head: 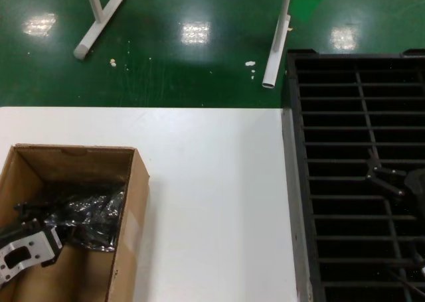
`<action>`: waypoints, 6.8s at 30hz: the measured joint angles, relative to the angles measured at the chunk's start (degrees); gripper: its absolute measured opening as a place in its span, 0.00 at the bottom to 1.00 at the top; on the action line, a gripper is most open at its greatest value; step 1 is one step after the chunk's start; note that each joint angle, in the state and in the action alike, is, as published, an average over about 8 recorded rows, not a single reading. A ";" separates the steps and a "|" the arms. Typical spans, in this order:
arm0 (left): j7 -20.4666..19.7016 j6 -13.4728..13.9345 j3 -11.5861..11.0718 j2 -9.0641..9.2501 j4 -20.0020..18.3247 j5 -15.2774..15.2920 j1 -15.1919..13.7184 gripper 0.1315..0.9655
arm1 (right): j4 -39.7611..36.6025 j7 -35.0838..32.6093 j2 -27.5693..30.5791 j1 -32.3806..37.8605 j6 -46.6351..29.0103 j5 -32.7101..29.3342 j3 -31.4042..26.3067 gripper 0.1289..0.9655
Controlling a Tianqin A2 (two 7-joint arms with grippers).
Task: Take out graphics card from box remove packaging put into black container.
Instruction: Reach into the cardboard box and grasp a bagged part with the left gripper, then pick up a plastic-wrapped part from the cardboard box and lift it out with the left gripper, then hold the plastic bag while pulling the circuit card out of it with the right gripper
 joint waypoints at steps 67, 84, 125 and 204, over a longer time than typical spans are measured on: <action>-20.62 -5.03 -39.19 0.84 -20.25 22.20 16.78 0.01 | -4.58 16.89 0.90 27.05 -13.52 -13.61 -24.45 0.98; -9.29 -1.45 -29.77 2.67 -12.13 21.61 5.41 0.01 | -11.90 13.74 -7.83 35.10 -21.84 -16.96 -27.42 0.84; -3.96 -0.82 -21.02 -1.34 -10.94 16.00 -2.59 0.01 | -34.60 -8.73 -17.21 43.79 -27.34 0.54 -28.11 0.07; 11.11 -3.27 -11.89 -3.10 -17.22 5.97 -7.56 0.01 | -40.74 -17.79 -17.50 46.52 -37.14 10.48 -25.69 0.09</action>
